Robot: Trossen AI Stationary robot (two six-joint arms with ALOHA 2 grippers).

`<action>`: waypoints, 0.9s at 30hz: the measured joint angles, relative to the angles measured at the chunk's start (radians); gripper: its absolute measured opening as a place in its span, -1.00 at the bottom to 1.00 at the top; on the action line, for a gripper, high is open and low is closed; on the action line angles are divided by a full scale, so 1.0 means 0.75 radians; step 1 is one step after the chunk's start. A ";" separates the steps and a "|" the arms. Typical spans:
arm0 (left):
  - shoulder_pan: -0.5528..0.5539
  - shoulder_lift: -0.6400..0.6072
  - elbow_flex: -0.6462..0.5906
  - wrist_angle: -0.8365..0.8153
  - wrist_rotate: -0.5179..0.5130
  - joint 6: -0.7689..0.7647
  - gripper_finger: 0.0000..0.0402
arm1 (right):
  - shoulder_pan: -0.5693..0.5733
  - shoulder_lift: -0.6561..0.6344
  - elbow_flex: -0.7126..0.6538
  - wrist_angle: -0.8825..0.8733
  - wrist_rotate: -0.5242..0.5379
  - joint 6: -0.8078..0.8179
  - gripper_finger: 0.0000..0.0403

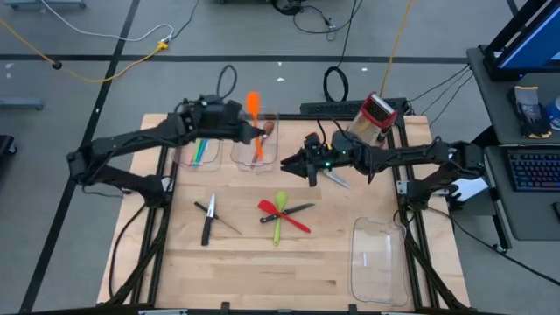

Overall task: Pick & Place Kitchen Items
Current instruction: Put the orange spatula into the left transparent bin

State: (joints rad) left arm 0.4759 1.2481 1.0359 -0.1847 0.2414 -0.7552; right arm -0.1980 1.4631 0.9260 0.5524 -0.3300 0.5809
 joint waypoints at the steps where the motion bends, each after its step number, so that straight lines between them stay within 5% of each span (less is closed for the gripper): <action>1: 0.030 -0.014 0.000 -0.050 -0.008 -0.011 -0.98 | -0.009 0.000 0.000 0.003 -0.008 -0.022 -0.30; 15: 0.452 -0.049 0.002 -0.702 -0.039 0.078 -0.98 | -0.151 0.000 0.000 0.006 -0.161 -0.141 -0.35; 27: 0.686 0.029 0.002 -0.932 -0.172 0.200 -0.98 | -0.238 0.001 -0.001 0.006 -0.156 -0.138 -0.36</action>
State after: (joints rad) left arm 0.9901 1.2695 1.0374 -0.8835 0.1126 -0.6048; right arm -0.3768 1.4639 0.9257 0.5568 -0.4473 0.4770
